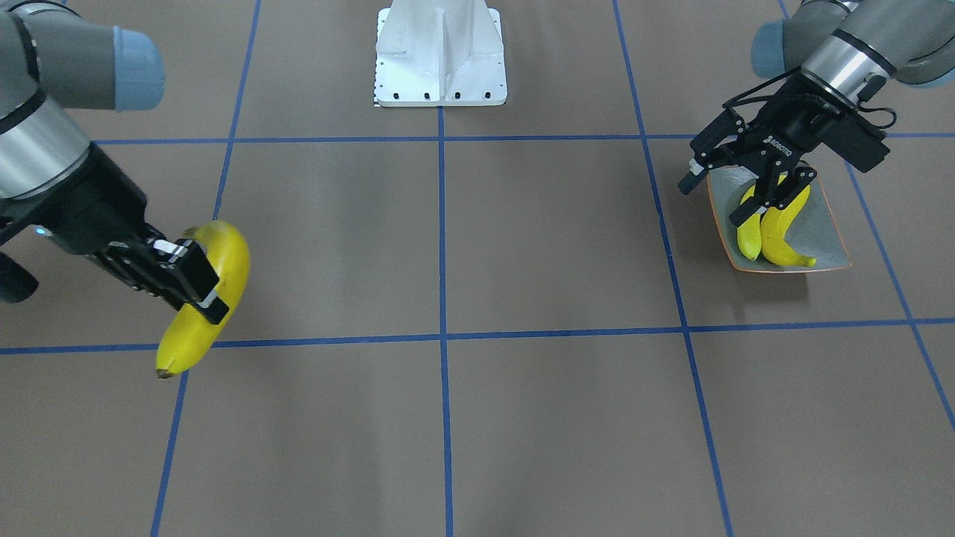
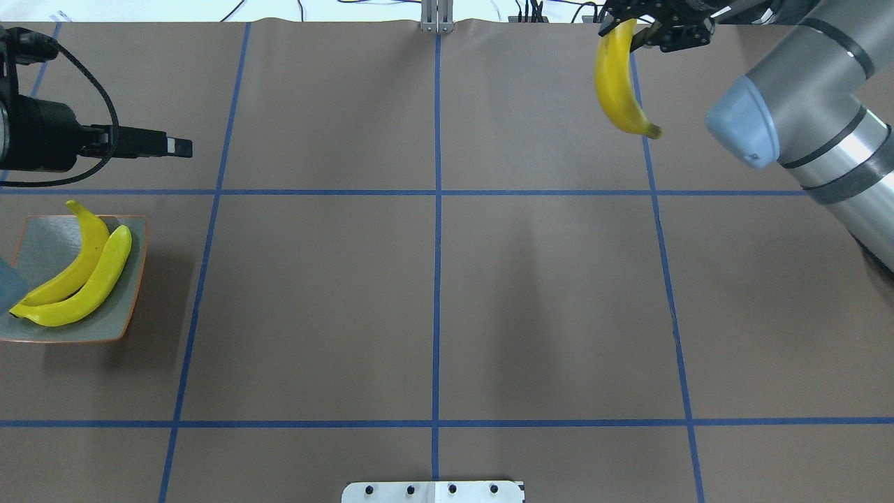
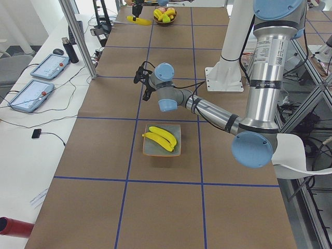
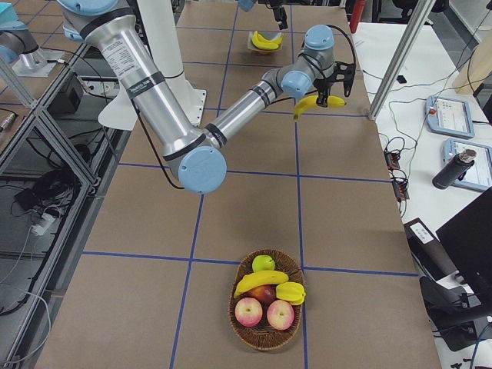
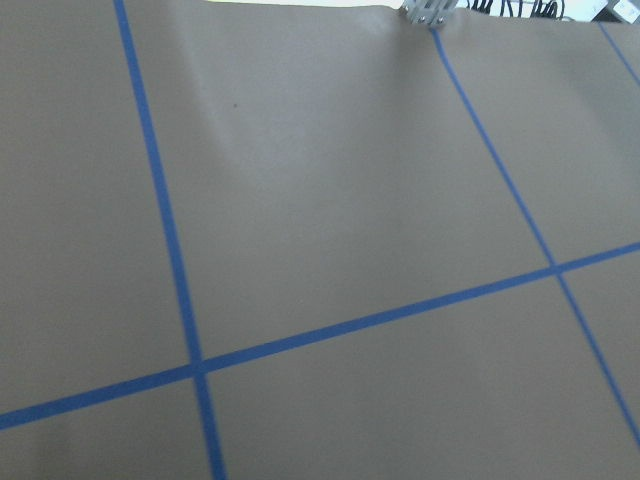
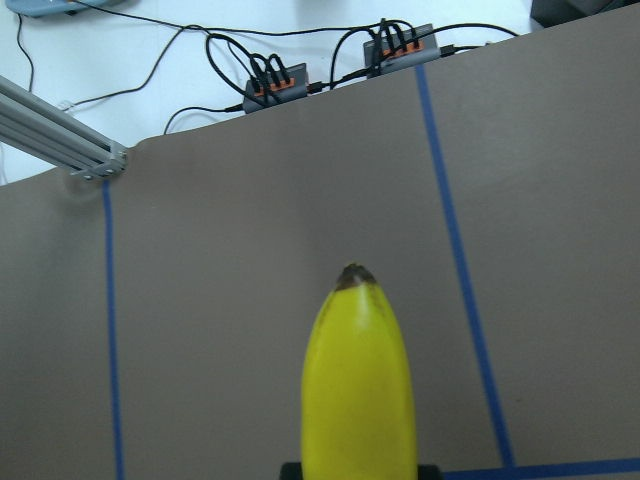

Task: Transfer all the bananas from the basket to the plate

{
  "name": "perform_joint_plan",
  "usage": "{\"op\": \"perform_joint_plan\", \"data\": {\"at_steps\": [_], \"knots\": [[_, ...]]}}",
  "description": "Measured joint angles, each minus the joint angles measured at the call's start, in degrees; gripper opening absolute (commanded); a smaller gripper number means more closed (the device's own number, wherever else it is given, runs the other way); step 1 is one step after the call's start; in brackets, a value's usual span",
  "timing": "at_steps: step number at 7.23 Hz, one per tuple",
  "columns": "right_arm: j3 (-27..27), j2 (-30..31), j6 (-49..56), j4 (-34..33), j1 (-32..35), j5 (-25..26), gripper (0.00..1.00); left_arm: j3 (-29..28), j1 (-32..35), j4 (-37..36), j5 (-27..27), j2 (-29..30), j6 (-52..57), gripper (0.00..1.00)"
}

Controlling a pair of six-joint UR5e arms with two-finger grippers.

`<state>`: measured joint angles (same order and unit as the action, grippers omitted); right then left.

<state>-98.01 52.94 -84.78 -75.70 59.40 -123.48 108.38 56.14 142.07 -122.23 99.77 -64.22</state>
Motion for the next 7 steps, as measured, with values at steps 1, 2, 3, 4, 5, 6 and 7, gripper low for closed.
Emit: {"op": "perform_joint_plan", "data": {"at_steps": [1,2,3,4,5,6,7], "knots": [[0.0,-2.5,-6.6,-0.1,-3.5,4.1,0.00,0.4,-0.4,0.1,0.0,3.2,-4.2,1.00],[0.1,-4.6,-11.1,-0.1,-6.6,7.8,0.00,0.6,-1.4,0.1,0.0,6.1,-8.1,1.00],[0.0,-6.4,-13.9,0.0,-8.8,9.8,0.00,0.7,-2.9,0.3,0.0,8.9,-11.7,1.00],[-0.2,-7.9,-15.6,0.2,-10.3,10.7,0.00,0.6,-4.9,0.3,0.0,11.1,-14.3,1.00],[-0.3,-9.6,-16.4,0.5,-11.8,11.6,0.00,0.5,-6.9,0.3,0.0,13.2,-16.0,1.00],[-0.2,-10.9,-17.0,1.8,-13.3,12.3,0.00,0.5,-8.5,0.4,0.0,14.5,-16.8,1.00],[-0.2,-11.5,-18.0,4.4,-14.7,13.0,0.00,0.5,-9.5,1.2,0.1,15.2,-17.2,1.00]]}}
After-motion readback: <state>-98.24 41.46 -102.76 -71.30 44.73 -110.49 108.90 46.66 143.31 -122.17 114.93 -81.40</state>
